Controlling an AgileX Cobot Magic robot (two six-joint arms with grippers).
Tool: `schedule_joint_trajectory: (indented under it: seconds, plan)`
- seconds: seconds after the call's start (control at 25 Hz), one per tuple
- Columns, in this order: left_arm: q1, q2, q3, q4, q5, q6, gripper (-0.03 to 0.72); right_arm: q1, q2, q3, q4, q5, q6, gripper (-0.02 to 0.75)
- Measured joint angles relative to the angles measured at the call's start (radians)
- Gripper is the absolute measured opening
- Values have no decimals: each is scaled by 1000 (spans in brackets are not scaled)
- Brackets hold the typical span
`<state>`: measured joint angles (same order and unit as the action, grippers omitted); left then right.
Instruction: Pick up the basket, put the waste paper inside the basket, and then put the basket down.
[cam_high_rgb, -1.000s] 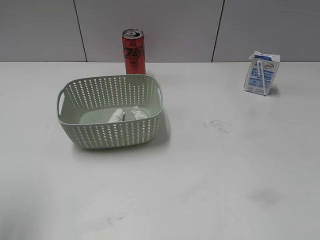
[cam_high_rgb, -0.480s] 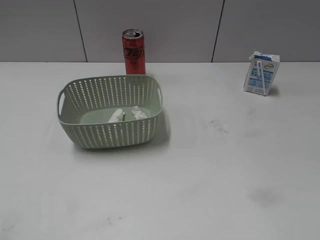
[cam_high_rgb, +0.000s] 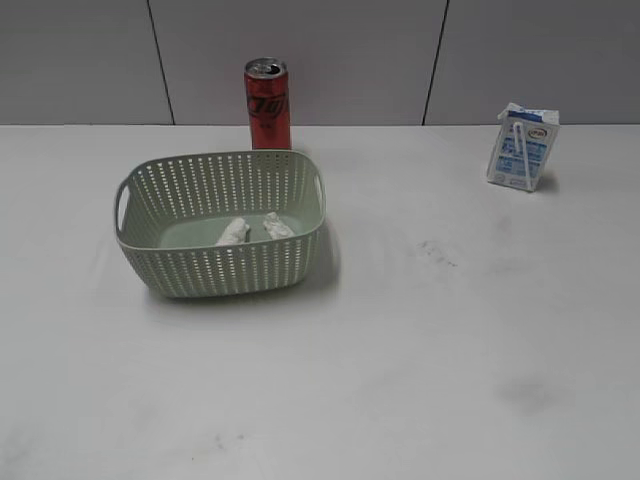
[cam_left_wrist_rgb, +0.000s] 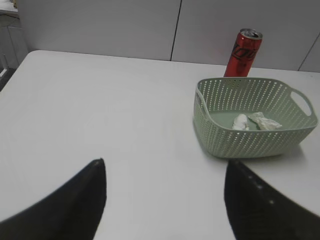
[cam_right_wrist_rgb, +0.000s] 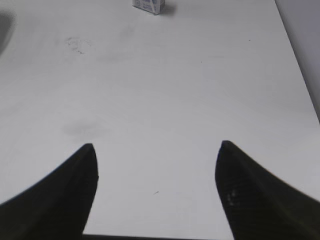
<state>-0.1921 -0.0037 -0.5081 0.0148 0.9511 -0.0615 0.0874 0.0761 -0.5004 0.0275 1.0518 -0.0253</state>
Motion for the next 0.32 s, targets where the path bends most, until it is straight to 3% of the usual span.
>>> schedule_joint_trajectory:
  seconds: [0.32]
  plan:
    - [0, 0, 0, 1, 35, 0, 552, 0, 0, 0, 0, 0, 0, 552]
